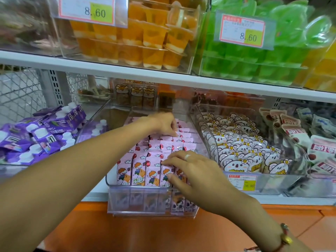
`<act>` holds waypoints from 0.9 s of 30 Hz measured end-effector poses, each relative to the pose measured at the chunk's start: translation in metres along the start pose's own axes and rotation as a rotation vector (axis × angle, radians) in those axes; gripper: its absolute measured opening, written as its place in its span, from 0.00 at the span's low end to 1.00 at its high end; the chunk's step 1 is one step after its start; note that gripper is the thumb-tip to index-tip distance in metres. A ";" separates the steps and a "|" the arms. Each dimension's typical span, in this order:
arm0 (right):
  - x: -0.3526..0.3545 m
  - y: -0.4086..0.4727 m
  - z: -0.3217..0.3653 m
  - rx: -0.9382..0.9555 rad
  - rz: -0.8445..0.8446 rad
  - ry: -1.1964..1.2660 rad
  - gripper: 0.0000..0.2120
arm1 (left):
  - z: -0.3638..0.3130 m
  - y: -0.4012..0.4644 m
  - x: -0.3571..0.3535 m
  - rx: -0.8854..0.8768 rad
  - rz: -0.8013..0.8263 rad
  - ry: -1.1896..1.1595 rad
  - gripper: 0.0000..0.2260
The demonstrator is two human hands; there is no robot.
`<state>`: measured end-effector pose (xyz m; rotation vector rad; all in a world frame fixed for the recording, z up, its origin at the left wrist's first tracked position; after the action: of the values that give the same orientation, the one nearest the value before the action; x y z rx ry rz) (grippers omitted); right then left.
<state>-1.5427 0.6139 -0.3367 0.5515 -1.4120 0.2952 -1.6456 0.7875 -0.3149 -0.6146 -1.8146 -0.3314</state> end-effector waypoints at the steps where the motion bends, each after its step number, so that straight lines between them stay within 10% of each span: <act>1: 0.000 0.000 0.000 -0.002 -0.001 0.000 0.17 | -0.001 0.001 0.000 0.010 -0.033 -0.032 0.08; 13: 0.001 0.001 0.001 -0.022 -0.006 0.023 0.16 | -0.004 -0.063 0.022 0.165 -0.737 -1.118 0.10; 17: 0.008 0.005 0.005 -0.114 -0.261 0.211 0.06 | -0.010 -0.113 0.013 0.064 -0.897 -1.180 0.05; 20: 0.012 0.007 0.006 -0.187 -0.474 0.478 0.06 | -0.015 -0.142 -0.001 0.019 -0.888 -1.221 0.06; 27: 0.005 0.015 0.018 -0.187 -0.242 0.958 0.11 | -0.023 -0.159 -0.022 -0.036 -0.648 -1.383 0.08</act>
<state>-1.5651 0.6164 -0.3278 0.3385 -0.4322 0.1851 -1.7112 0.6398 -0.3158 -0.2040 -3.3559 -0.3959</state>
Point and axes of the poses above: each hand's wrist, its own y-axis towards the middle knuckle, its own x-axis out of the back of the hand, z = x × y, the point moved 2 cm from there along y, towards the middle knuckle, and after that the axes turned 5 degrees about z, right-handed, at the moved point
